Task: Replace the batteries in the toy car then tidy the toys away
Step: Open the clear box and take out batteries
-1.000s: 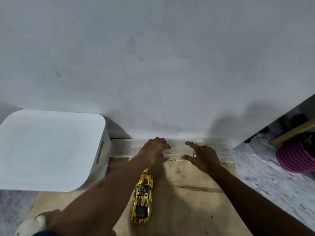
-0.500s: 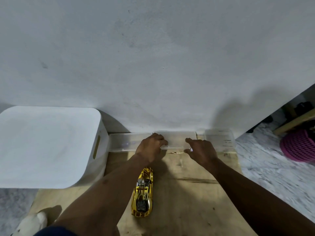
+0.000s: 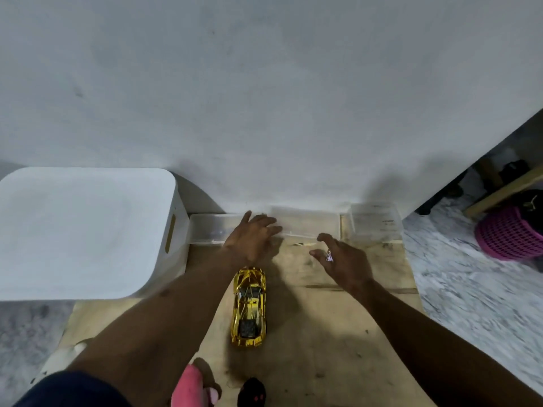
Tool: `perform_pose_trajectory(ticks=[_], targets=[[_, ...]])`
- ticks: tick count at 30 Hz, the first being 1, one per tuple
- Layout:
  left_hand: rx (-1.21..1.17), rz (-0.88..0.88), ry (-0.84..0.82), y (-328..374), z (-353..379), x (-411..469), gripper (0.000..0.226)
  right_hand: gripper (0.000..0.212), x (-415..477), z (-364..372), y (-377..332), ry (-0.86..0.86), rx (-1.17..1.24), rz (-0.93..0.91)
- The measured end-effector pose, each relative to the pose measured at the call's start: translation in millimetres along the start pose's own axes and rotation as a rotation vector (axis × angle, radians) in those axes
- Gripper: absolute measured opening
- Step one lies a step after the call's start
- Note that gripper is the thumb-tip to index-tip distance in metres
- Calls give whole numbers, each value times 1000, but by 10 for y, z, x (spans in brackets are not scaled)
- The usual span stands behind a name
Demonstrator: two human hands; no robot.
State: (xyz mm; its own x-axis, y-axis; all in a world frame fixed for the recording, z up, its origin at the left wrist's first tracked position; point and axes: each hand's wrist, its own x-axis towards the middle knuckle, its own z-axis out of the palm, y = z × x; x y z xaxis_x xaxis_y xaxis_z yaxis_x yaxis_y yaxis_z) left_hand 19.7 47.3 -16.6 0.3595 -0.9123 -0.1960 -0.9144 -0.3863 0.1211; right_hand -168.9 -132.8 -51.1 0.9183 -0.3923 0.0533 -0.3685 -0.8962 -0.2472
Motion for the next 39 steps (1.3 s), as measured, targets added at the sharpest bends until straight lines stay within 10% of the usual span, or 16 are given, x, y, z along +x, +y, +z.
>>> perform_pose_trajectory(ticks=[20, 28, 39], targets=[[-41, -236, 65, -199, -26, -329, 47, 48, -317, 411, -56, -56, -184, -24], [-162, -415, 29, -397, -394, -706, 64, 30, 234, 137, -841, 179, 85, -283], [194, -433, -264, -565, -178, -469, 89, 57, 910, 164, -1769, -282, -167, -365]])
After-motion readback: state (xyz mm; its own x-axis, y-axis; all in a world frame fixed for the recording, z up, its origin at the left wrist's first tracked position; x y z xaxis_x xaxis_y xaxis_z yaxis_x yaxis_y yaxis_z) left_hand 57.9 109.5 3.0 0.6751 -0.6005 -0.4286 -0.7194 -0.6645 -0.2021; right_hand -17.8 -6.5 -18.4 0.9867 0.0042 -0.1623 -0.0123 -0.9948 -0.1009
